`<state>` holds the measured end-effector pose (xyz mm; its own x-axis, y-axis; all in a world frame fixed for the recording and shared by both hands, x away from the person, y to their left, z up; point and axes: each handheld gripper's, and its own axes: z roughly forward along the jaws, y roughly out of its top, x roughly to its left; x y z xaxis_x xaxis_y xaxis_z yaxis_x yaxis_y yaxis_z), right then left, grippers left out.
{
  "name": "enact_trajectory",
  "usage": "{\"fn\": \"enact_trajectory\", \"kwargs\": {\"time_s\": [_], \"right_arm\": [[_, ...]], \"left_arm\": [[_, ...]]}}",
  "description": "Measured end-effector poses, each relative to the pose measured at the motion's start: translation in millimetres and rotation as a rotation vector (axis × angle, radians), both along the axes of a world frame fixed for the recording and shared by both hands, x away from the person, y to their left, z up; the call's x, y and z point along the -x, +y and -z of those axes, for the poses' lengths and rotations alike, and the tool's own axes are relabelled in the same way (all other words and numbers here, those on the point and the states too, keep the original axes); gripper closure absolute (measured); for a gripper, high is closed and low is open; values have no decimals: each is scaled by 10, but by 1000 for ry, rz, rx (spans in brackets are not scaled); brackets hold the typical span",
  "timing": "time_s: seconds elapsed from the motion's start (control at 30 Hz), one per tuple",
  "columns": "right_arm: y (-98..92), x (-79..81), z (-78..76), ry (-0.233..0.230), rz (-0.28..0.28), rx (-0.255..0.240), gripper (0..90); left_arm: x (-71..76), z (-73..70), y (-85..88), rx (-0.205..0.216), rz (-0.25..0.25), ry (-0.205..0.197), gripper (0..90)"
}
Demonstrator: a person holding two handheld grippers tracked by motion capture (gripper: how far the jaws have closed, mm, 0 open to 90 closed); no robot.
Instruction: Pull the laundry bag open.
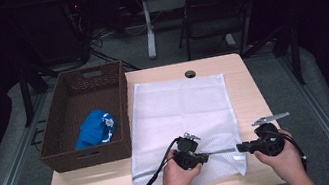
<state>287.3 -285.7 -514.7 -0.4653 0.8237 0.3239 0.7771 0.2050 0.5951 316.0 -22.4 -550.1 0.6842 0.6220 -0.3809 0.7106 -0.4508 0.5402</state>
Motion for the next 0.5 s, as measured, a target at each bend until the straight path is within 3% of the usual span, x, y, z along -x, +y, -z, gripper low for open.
{"fn": "enact_trajectory", "kwargs": {"time_s": [0.5], "right_arm": [[-16, -2, -11, 3, 6, 17, 870]], "left_arm": [[8, -25, 117, -2, -17, 2, 868]]}}
